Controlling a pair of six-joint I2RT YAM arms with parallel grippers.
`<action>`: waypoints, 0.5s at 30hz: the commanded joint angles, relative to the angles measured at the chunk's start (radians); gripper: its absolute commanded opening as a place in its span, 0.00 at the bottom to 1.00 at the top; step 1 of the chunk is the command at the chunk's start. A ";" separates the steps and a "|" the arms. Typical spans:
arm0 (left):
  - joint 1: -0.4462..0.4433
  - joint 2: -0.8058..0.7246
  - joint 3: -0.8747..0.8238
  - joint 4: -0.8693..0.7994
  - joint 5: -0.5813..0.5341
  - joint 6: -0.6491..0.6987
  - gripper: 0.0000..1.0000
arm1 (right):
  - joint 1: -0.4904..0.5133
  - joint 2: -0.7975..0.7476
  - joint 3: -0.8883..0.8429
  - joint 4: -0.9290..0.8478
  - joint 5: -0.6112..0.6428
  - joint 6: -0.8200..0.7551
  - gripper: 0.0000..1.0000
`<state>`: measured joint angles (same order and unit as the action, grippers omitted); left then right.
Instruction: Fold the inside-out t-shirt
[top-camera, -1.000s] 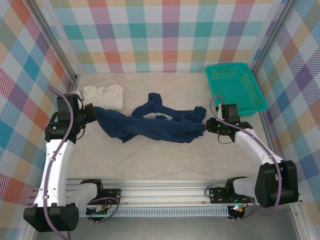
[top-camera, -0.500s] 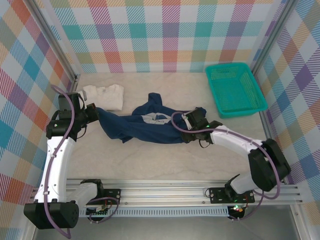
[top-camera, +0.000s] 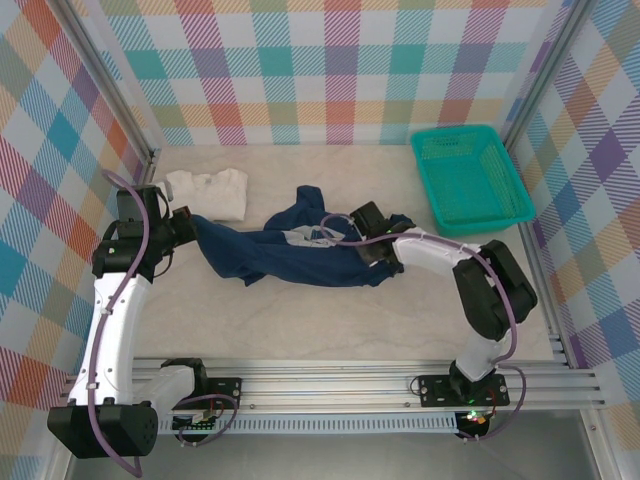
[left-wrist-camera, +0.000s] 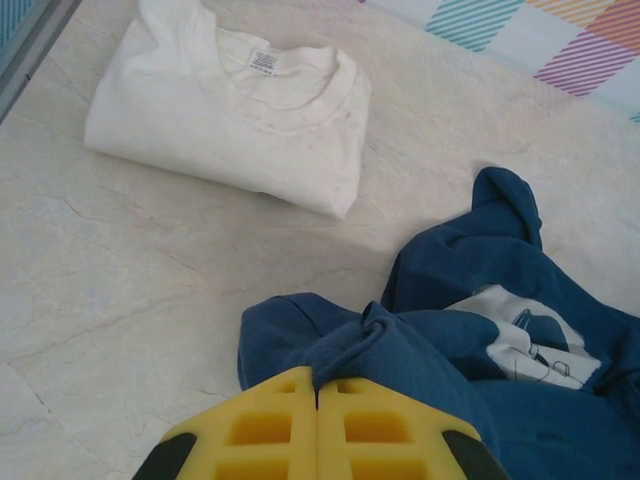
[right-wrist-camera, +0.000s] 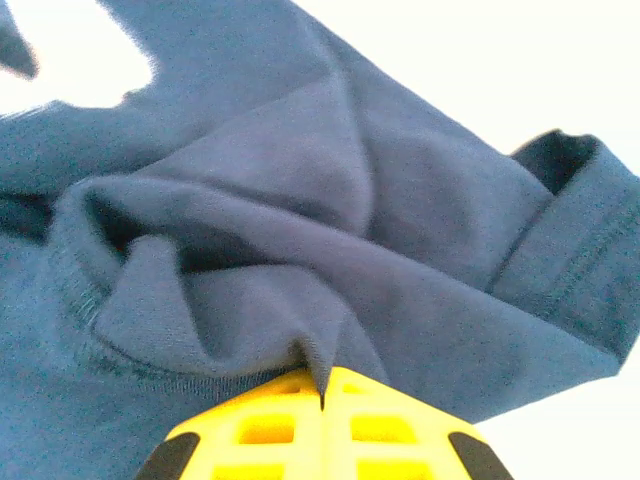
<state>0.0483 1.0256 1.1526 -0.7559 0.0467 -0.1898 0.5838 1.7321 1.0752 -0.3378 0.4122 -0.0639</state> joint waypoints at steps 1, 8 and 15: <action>0.023 -0.018 -0.001 0.023 -0.038 0.002 0.00 | -0.068 -0.056 0.000 -0.040 -0.100 0.095 0.00; 0.060 -0.026 0.016 0.011 -0.084 -0.008 0.00 | -0.309 -0.286 -0.143 0.002 -0.658 0.315 0.00; 0.121 -0.036 0.045 -0.006 -0.120 -0.013 0.00 | -0.363 -0.455 -0.256 -0.013 -1.057 0.480 0.00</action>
<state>0.1379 1.0183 1.1572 -0.7574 -0.0322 -0.1940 0.2283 1.3087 0.8577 -0.3435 -0.3698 0.3027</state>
